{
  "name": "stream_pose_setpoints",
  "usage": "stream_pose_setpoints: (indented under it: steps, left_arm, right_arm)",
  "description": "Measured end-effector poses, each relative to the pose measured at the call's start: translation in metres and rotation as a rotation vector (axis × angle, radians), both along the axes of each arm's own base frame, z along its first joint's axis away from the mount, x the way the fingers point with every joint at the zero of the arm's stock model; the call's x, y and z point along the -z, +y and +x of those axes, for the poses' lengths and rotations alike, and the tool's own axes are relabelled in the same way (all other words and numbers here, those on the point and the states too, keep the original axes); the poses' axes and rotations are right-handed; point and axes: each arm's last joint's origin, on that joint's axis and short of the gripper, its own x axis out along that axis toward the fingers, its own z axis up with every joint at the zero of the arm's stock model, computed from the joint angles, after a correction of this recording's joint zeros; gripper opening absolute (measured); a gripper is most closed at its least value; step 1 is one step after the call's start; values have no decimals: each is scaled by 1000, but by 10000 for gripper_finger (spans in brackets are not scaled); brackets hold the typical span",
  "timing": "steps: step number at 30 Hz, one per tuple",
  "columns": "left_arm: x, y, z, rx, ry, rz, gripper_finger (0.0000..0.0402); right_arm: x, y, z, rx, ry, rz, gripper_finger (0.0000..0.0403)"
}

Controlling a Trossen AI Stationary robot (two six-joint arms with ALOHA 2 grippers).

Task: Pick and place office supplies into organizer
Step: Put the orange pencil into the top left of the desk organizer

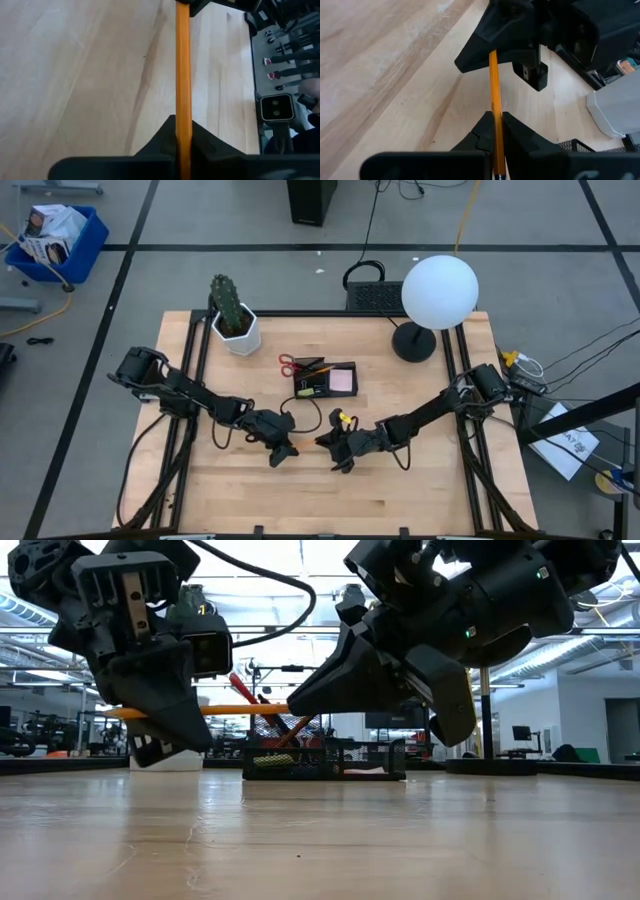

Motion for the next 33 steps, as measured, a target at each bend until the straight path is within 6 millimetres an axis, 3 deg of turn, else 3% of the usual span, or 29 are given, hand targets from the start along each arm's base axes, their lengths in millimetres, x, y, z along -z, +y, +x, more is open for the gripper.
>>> stream_pose_setpoints:
  steps: [20, 29, 33]
  left_arm:
    - [-3, 2, 2, 35, -43, 8, 7]
    - [-4, 3, 2, 43, -58, 21, 7]
    - [-7, 3, 5, 31, -106, 37, 7]
  right_arm:
    - [-4, 4, -2, -5, -12, 11, 42]
    - [-43, 17, -20, -3, -44, 0, 44]
    - [-63, 20, -29, 48, -86, 171, 45]
